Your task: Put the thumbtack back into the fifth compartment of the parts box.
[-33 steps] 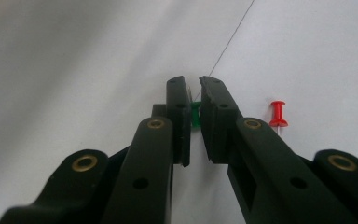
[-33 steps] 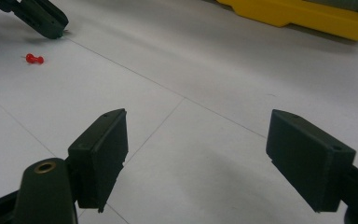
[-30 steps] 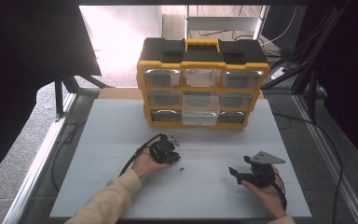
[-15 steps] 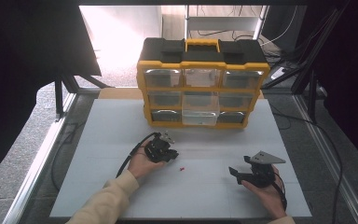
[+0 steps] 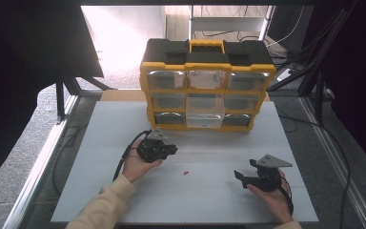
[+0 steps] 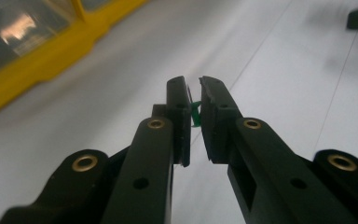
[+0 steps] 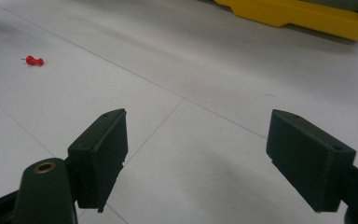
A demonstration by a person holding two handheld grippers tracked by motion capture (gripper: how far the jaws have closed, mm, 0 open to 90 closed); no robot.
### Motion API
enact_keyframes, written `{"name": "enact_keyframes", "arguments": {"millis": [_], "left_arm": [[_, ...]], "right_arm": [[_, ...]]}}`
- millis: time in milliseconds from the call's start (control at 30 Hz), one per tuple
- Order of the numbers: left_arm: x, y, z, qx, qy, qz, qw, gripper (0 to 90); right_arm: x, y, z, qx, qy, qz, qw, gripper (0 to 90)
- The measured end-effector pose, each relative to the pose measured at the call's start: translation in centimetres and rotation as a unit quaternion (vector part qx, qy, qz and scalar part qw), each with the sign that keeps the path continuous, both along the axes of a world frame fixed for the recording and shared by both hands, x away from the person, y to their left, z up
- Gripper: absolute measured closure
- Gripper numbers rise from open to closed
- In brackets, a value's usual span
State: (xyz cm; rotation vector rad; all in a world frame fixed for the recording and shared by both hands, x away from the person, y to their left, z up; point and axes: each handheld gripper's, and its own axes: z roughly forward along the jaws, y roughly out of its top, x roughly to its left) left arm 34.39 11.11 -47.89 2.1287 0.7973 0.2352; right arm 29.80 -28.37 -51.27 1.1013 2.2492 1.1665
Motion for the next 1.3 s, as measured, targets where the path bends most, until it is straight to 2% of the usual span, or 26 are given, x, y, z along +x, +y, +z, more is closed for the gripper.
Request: {"name": "enact_keyframes", "arguments": {"millis": [67, 267, 667, 1300], "left_arm": [[-0.3, 0.2, 0.6, -0.01, -0.013, 0.002, 0.9999, 81.6], [-0.8, 0.7, 2.3, -0.032, -0.036, 0.007, 0.9988, 81.7], [-0.6, 1.3, 5.6, -0.083, -0.055, 0.006, 0.995, 81.7], [-0.2, 1.4, 9.5, -0.092, -0.093, 0.009, 0.9914, 81.6]], "right_arm": [[0.0, 0.0, 0.0, 0.0, 0.0, 0.0, 1.0, 20.9], [0.0, 0.0, 0.0, -0.001, 0.0, 0.001, 1.0, 20.9], [0.0, 0.0, 0.0, 0.0, 0.001, 0.0, 1.0, 20.9], [0.0, 0.0, 0.0, -0.001, 0.0, 0.0, 1.0, 20.9]]}}
